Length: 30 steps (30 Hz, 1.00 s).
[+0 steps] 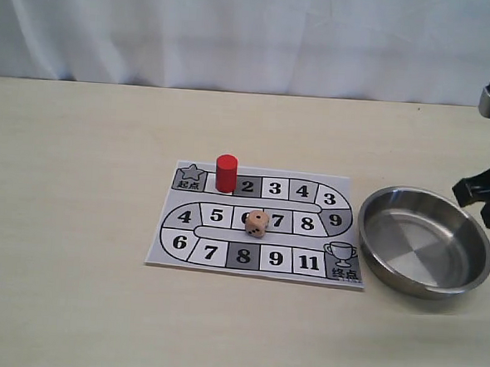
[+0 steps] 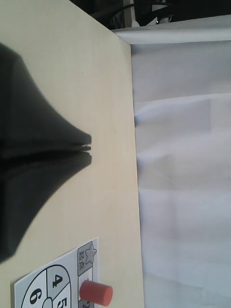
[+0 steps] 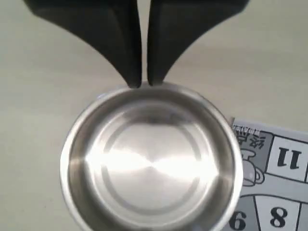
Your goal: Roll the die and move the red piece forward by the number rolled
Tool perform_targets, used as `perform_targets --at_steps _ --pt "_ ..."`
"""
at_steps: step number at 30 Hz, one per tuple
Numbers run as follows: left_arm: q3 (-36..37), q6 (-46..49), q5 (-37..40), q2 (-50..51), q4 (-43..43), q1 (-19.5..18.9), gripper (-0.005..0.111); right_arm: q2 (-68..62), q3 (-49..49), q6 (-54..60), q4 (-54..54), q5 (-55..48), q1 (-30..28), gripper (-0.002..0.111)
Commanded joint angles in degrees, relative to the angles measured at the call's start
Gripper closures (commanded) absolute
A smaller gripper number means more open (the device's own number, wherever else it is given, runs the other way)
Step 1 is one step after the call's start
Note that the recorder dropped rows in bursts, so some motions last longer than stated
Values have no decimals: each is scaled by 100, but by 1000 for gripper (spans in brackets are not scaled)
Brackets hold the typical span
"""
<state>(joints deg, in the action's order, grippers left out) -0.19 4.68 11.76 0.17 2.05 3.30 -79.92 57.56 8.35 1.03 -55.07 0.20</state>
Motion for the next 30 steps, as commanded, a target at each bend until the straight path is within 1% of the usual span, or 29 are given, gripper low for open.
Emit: perform_targets --at_steps 1,13,15,18,27,30 --pt "19 21 -53 -17 12 0 107 652 -516 -32 184 -71 -8 104" --pt "19 21 -53 -17 12 0 107 2942 -1663 -156 254 -10 -8 104" --pt "19 21 -53 -17 12 0 107 3424 -1813 -156 254 157 -8 104" --pt "19 21 -53 -17 12 0 107 4121 -1933 -156 373 340 -8 104" --pt "19 21 -53 -17 12 0 107 6136 -1971 -170 451 422 -8 104" --pt "19 21 -53 -17 12 0 107 7197 -1971 -170 451 422 -8 104"
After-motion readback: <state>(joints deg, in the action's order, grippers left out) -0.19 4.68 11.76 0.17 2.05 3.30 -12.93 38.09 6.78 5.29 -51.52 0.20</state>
